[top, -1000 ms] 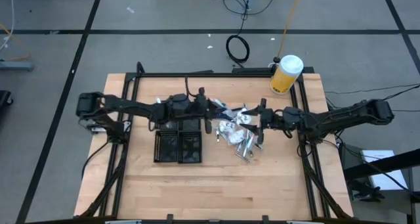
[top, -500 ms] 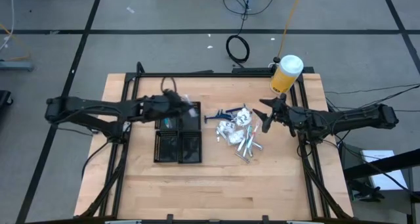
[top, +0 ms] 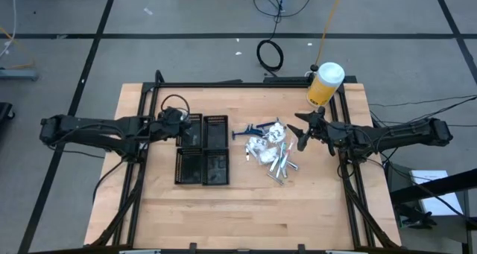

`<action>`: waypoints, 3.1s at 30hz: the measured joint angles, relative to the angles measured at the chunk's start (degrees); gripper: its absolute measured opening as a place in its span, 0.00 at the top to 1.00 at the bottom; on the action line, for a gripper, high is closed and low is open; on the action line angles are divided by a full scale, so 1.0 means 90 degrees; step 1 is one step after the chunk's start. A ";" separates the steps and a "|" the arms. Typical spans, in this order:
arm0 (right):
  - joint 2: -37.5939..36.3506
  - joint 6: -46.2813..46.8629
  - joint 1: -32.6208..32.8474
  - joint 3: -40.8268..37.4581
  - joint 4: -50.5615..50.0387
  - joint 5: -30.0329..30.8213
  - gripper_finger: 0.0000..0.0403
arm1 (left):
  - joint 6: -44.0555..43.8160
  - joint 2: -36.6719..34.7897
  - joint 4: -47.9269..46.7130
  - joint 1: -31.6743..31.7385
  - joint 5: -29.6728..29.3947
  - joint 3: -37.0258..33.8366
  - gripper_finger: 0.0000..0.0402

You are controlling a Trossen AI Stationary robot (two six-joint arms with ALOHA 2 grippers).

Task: Pick & Place Travel size toiletries
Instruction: Put the blue toothbrush into the top left black bin, then put the red toothbrush into the top left black bin

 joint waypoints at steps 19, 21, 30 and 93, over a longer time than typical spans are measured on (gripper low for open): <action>0.0002 0.0022 -0.0007 -0.0002 0.0000 0.0005 0.39 | -0.0188 0.0227 0.0427 0.0000 0.0190 -0.0378 0.79; 0.0002 0.0022 -0.0007 -0.0002 0.0000 0.0005 0.39 | -0.0206 0.0227 0.0410 0.0000 0.0192 -0.0378 0.79; 0.0002 0.0024 -0.0007 -0.0002 0.0000 0.0005 0.39 | -0.0415 0.0227 0.0131 0.0000 0.0190 -0.0378 0.65; 0.2667 -0.0674 0.0006 0.0007 -0.2106 -0.3755 0.39 | 0.3136 0.1577 0.2760 0.0155 -0.0168 0.0426 0.23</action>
